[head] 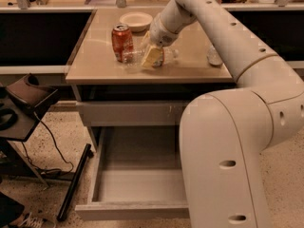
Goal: Place water bottle into middle drawer
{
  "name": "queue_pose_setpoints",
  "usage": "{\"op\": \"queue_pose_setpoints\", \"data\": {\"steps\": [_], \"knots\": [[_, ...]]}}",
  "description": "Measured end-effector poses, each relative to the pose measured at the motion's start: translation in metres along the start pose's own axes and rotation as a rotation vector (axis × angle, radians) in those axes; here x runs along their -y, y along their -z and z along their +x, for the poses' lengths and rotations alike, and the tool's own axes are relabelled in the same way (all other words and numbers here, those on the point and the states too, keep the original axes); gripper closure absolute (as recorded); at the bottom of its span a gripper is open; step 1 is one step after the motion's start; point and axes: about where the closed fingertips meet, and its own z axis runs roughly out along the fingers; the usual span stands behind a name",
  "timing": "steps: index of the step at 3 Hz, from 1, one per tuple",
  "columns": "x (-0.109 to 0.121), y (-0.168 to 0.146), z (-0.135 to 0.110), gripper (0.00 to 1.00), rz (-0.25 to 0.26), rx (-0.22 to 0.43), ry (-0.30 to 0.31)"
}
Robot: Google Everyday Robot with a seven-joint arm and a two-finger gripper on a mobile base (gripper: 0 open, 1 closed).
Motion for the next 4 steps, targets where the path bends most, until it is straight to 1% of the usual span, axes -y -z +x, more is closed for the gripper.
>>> {"op": "queue_pose_setpoints", "data": {"steps": [2,3,4], "knots": [[0.004,-0.001,0.001,1.00,-0.001,-0.001,-0.004],[0.002,-0.003,0.001,1.00,-0.014,0.002,-0.002],[-0.008,0.030,0.000,1.00,0.030,0.023,0.039]]}}
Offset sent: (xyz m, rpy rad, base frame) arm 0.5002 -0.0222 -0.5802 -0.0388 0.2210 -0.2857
